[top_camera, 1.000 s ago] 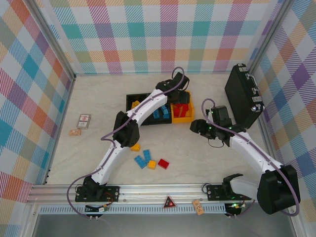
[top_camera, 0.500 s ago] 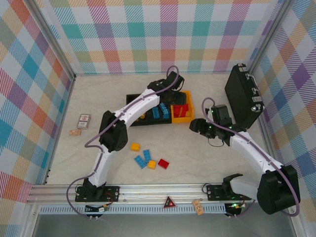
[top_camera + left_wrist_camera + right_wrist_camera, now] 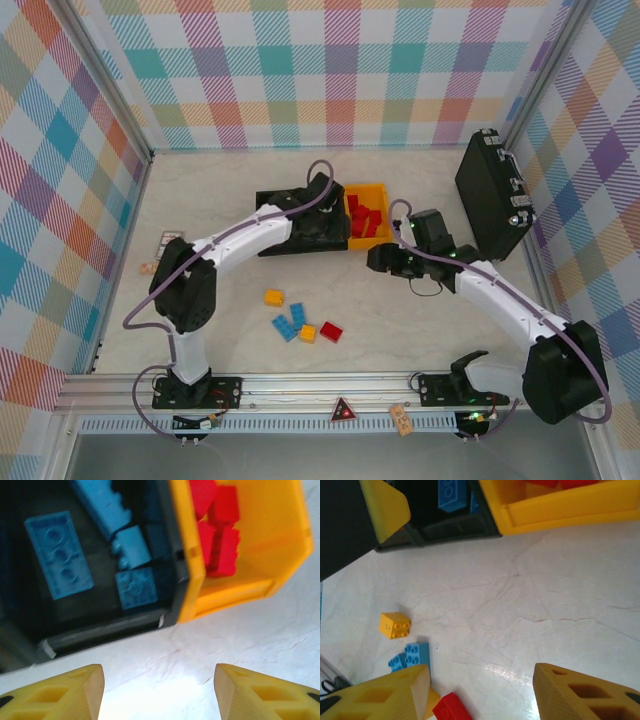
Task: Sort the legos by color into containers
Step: Pick up the lego from the center of the table.
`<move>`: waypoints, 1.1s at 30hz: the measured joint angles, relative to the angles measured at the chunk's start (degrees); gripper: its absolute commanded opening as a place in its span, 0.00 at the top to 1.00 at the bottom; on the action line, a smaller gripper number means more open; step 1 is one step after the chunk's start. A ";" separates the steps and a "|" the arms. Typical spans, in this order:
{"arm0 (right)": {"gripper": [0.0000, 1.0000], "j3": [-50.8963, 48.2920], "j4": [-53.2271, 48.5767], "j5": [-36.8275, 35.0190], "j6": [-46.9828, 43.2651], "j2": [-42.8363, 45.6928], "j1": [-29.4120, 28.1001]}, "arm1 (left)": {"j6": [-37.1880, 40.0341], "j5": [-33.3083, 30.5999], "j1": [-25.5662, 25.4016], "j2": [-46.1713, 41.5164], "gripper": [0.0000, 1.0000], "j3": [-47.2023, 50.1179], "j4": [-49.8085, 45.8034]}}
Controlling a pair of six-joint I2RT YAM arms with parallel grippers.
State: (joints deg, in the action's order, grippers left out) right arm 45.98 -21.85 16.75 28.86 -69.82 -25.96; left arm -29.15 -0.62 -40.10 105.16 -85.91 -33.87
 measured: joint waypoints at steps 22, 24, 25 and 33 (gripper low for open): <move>0.43 5.62 3.04 9.09 -6.64 -9.86 -10.91 | -1.03 -6.58 4.04 -18.99 0.38 23.63 -10.71; 0.43 6.51 3.08 9.46 -7.04 -11.15 -11.76 | -1.05 -6.47 4.04 -18.99 0.35 24.72 -11.13; 0.43 6.93 3.17 9.60 -7.15 -11.76 -12.09 | -1.05 -6.36 4.04 -18.99 0.33 25.35 -11.19; 0.43 7.39 3.69 9.90 -7.21 -13.00 -12.66 | -1.05 -5.05 4.04 -15.52 0.29 28.44 -10.62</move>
State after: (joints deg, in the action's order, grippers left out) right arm 53.36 -18.15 26.65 21.65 -82.83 -38.61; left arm -30.20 -5.67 -36.05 89.65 -57.47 -44.49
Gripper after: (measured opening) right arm 0.571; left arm 0.704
